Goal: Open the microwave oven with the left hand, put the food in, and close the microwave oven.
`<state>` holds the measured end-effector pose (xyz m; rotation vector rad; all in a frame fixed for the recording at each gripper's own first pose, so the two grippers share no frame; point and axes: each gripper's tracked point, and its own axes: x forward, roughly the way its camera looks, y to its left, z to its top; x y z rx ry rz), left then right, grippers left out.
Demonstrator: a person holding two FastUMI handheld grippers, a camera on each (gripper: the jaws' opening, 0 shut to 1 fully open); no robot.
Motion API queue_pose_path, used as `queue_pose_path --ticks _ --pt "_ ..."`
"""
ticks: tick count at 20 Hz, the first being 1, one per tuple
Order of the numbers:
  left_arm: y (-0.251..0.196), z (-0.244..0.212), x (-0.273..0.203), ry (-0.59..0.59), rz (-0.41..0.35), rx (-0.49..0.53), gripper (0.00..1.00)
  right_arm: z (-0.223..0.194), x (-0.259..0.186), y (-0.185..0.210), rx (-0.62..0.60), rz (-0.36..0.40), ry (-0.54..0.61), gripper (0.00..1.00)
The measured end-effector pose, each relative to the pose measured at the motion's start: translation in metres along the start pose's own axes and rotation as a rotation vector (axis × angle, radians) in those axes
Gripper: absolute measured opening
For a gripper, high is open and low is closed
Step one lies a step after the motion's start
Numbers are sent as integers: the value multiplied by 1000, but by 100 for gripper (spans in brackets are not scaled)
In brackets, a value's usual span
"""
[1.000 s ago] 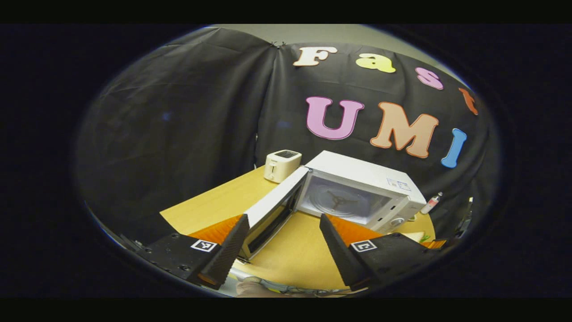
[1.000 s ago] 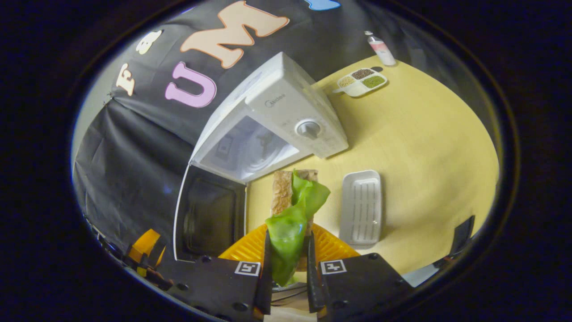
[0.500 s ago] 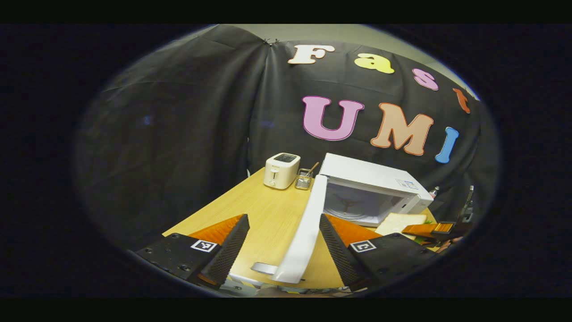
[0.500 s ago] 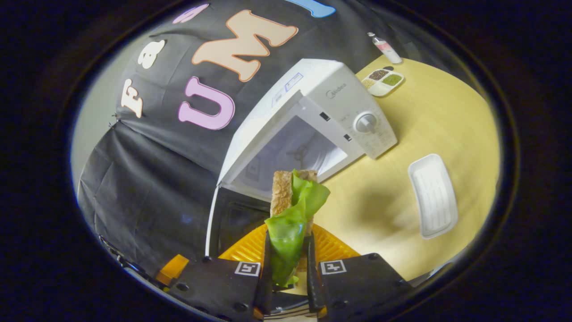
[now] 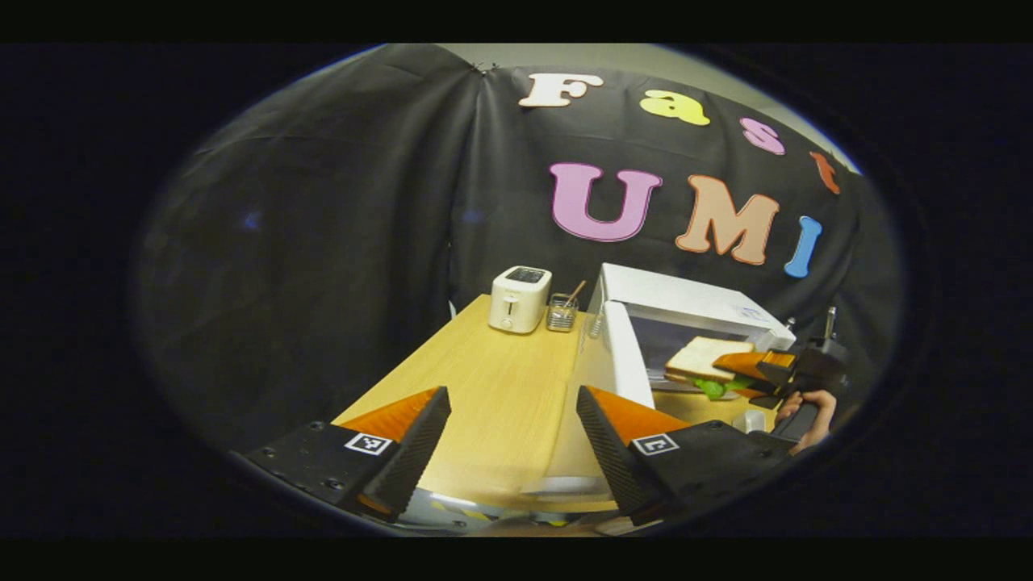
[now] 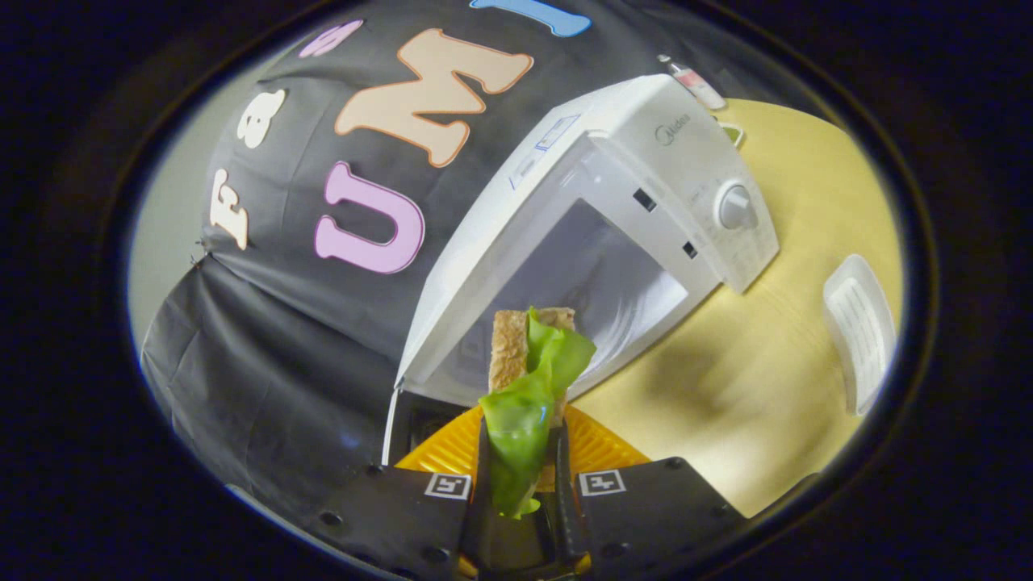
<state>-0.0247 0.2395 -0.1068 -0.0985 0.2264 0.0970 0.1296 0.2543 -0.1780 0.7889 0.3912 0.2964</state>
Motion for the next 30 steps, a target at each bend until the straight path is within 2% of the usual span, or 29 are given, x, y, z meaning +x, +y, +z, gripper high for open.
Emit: queue_pose_path --ticks 1,2,6,10,11,12,13,14,18,19,20,21,22,25,26,27,28,29,30 --pt "4 -2 2 5 4 -7 92 2 9 0 -5 -3 -13 34" --pt "8 -5 1 12 10 -15 92 4 19 -2 -14 -12 -29 26" --pt "22 -16 9 52 44 -62 92 7 55 -19 -31 -83 -70 26" --pt "29 -26 10 88 75 -93 93 9 86 -31 -83 -121 -106 26" --pt "31 -27 11 93 84 -93 93 8 95 -33 -86 -127 -103 26" --pt "34 -31 12 103 93 -96 93 8 102 -32 -84 -125 -104 34" --pt "36 -33 12 116 100 -101 88 9 109 -31 -82 -121 -110 34" --pt "37 -37 11 127 105 -103 93 11 115 -31 -82 -120 -119 34" --pt "38 -42 13 154 112 -111 93 16 133 -30 -76 -126 -149 34" --pt "38 -43 13 159 111 -111 89 18 135 -30 -86 -130 -162 34" --pt "37 -45 14 165 111 -109 93 19 138 -31 -99 -135 -181 26" --pt "36 -47 15 174 110 -108 93 22 138 -31 -110 -139 -194 26" --pt "35 -47 14 176 108 -106 93 22 139 -30 -122 -143 -203 31" --pt "35 -48 15 180 107 -102 93 25 144 -36 -175 -178 -223 31" --pt "36 -49 15 183 107 -103 93 26 141 -37 -182 -194 -225 41" --pt "36 -48 15 183 107 -103 93 29 139 -37 -189 -214 -225 41" --pt "36 -49 17 184 106 -104 93 30 142 -37 -209 -230 -225 55" --pt "36 -48 16 186 104 -104 93 32 142 -38 -238 -250 -220 48" --pt "36 -48 17 185 103 -105 93 32 142 -39 -273 -268 -216 59"
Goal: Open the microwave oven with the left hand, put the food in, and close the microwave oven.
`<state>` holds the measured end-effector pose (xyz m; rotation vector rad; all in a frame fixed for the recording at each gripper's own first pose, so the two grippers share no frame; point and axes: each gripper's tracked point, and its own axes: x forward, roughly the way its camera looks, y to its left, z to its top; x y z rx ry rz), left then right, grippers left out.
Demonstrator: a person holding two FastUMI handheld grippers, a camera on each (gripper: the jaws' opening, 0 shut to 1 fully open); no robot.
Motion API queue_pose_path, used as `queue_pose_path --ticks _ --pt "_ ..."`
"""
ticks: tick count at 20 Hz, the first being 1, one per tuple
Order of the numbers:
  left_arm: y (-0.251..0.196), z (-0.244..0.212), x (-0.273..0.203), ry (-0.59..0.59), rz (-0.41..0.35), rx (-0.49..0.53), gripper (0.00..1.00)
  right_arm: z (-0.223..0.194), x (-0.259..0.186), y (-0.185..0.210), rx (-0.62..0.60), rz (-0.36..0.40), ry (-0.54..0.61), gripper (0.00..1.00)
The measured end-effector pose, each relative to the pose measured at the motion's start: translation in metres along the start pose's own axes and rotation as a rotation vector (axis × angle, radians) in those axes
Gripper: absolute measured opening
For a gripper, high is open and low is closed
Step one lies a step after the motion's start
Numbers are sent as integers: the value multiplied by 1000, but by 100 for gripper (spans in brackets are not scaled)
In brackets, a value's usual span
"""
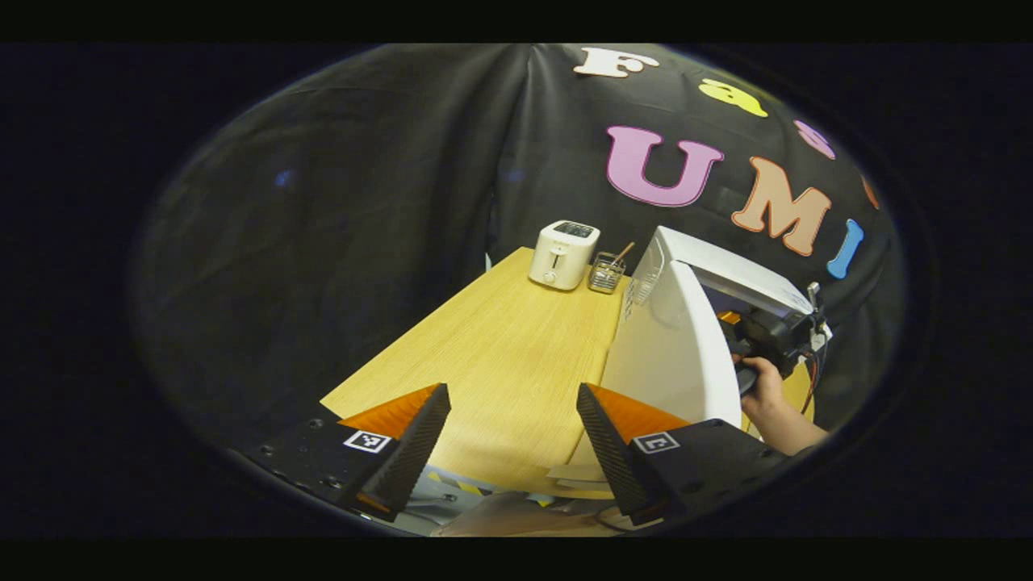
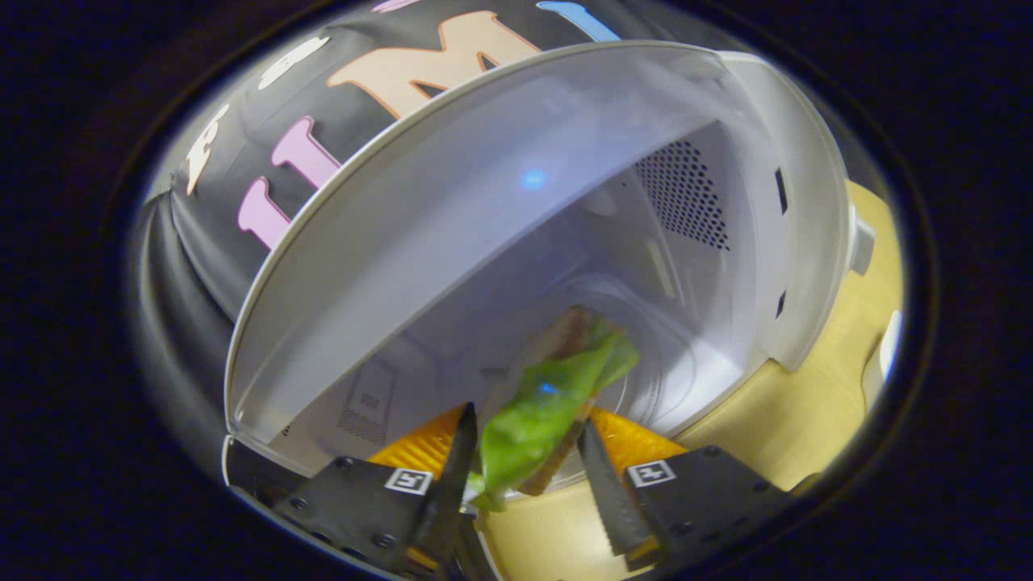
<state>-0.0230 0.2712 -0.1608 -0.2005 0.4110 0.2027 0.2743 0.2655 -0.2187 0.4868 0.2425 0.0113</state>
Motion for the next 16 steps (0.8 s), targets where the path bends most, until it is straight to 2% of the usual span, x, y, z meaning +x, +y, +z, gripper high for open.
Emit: queue_pose_path --ticks 1,2,3,5,9,10,12,16 --pt "0 0 0 0 -2 0 93 0 0 0 -36 -10 2 70" --pt "0 0 1 -1 -3 1 93 -2 1 -1 -70 -21 8 94" --pt "-1 1 1 -1 -5 1 93 -1 0 -1 -103 -31 9 87" --pt "0 0 1 -1 -8 1 93 4 -5 0 -184 -49 -11 91" --pt "-1 0 2 0 -15 -6 93 10 -12 -9 -322 -107 -42 90" --pt "-1 -1 2 1 -17 -8 93 12 -12 -12 -340 -123 -51 100" --pt "0 0 2 -2 -18 -10 93 18 -16 -18 -370 -145 -72 100" --pt "-4 -2 -1 -4 -37 -9 93 28 -27 -13 -391 -107 -100 100"
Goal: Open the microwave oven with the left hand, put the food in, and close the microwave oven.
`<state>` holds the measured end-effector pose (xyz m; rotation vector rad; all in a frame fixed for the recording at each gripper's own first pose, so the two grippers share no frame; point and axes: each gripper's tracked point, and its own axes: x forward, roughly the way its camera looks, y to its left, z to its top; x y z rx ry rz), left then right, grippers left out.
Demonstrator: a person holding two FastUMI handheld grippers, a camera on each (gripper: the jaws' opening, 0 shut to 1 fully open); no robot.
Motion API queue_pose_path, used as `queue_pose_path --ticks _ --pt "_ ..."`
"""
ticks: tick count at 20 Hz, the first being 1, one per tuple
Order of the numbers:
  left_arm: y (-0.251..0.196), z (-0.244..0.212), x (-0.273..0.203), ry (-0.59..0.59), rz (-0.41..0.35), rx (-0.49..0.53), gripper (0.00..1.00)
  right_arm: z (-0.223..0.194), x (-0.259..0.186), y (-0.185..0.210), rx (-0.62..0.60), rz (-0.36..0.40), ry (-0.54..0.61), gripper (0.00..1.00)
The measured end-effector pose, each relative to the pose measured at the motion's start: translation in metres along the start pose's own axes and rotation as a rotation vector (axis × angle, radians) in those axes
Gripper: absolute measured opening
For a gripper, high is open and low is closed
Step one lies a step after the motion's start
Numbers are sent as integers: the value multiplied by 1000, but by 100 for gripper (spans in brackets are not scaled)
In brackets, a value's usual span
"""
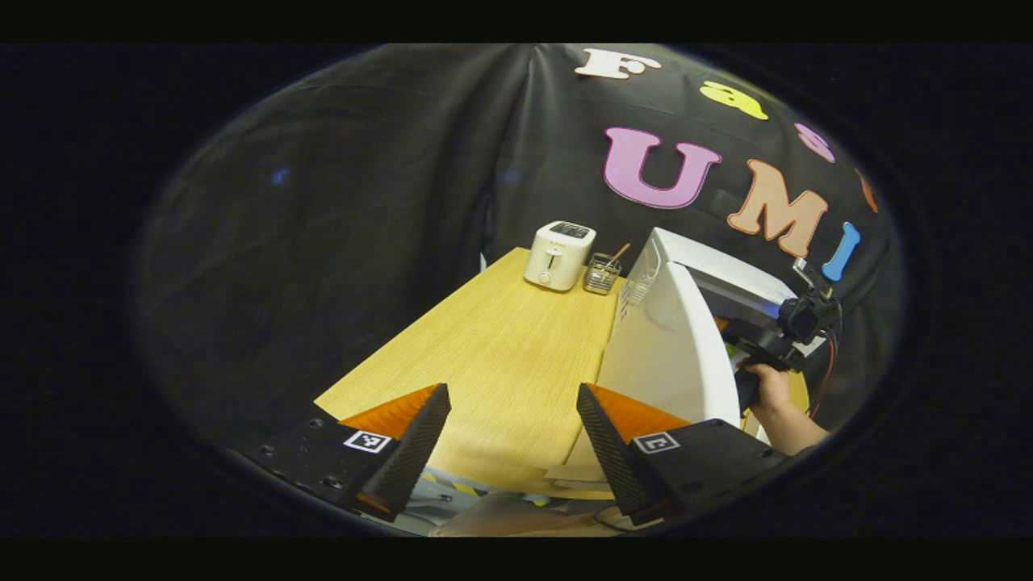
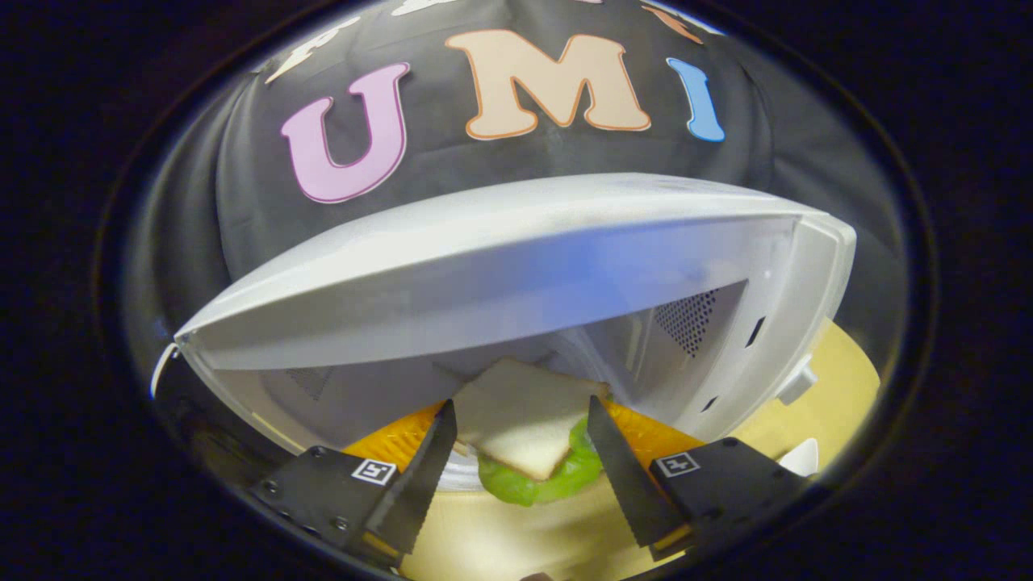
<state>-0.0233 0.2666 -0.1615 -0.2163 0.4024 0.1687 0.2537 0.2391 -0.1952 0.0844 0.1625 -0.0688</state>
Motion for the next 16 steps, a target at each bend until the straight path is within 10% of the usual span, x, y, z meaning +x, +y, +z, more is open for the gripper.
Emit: queue_pose_path --ticks 5,9,16 --pt "-2 -2 -2 1 -12 4 92 16 -41 2 -17 45 -38 100" --pt "-1 0 -1 3 -15 14 72 29 -85 3 -7 86 -75 100" --pt "-3 0 9 28 -38 32 1 45 -159 -34 46 62 -119 99"
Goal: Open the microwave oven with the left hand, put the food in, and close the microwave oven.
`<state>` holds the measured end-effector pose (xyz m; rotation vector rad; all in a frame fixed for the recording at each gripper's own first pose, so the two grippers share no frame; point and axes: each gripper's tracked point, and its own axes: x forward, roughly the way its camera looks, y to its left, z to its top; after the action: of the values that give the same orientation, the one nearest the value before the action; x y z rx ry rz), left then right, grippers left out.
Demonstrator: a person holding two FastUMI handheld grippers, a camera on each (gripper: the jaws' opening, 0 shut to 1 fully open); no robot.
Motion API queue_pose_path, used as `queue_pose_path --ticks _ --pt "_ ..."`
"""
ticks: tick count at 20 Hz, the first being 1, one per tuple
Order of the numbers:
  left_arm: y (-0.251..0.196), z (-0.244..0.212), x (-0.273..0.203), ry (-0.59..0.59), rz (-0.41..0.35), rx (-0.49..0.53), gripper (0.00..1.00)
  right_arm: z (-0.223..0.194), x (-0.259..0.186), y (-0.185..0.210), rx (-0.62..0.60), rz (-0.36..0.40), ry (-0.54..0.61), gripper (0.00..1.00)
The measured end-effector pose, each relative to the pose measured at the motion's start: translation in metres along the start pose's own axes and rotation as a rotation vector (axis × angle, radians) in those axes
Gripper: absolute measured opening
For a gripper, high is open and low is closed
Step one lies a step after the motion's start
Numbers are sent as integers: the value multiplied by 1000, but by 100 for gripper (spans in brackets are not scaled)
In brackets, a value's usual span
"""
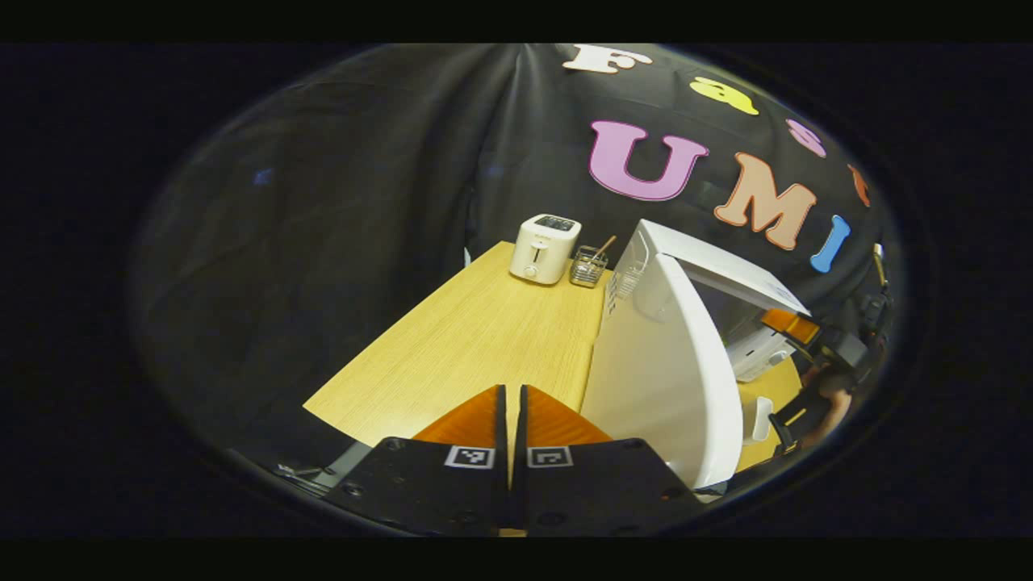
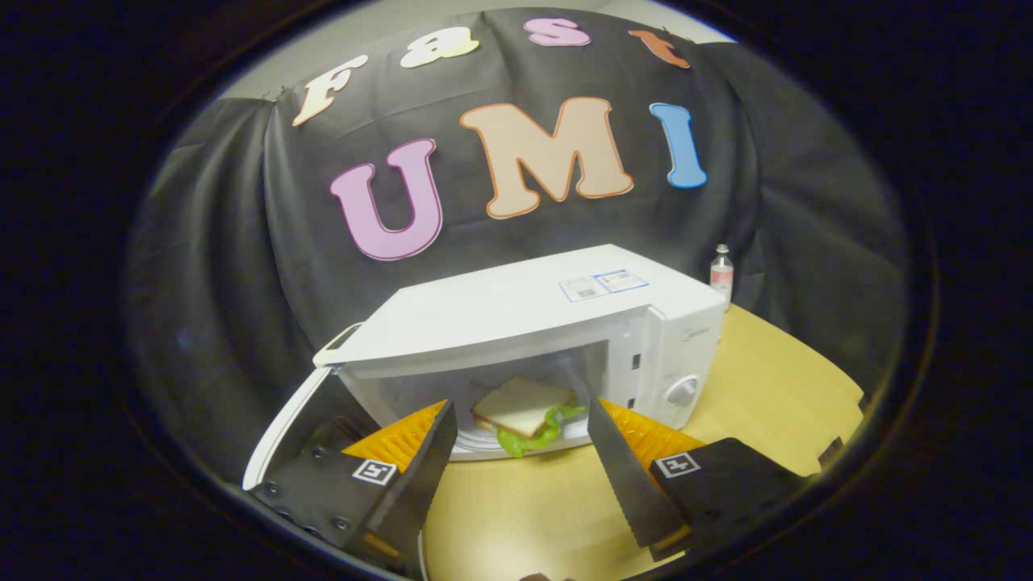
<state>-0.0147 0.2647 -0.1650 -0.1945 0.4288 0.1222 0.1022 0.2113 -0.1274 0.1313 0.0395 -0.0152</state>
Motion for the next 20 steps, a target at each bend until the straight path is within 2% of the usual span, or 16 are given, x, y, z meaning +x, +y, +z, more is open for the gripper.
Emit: queue_pose_path --ticks 1,3,4,5,6,8,9,14,16,20 --pt "-3 1 1 -3 -8 4 1 -1 -9 -8 23 -13 12 91" --pt "-8 1 1 2 -28 33 0 -3 -26 -23 65 -35 21 91" --pt "-10 2 1 4 -40 47 0 -3 -33 -33 71 -53 20 99" --pt "-14 2 2 7 -55 63 0 -3 -41 -43 67 -72 15 99" --pt "-17 2 2 10 -67 78 0 -5 -49 -52 60 -92 14 91" --pt "-23 0 3 16 -92 111 0 -8 -66 -70 58 -126 13 91" --pt "-25 -1 4 21 -101 125 0 -10 -75 -78 61 -144 13 99" --pt "-37 0 8 37 -129 173 1 -33 -107 -112 73 -227 46 99" --pt "-42 -1 10 42 -134 181 0 -39 -114 -119 104 -242 56 100" --pt "-53 -5 10 57 -141 192 1 -43 -125 -137 90 -269 69 100"
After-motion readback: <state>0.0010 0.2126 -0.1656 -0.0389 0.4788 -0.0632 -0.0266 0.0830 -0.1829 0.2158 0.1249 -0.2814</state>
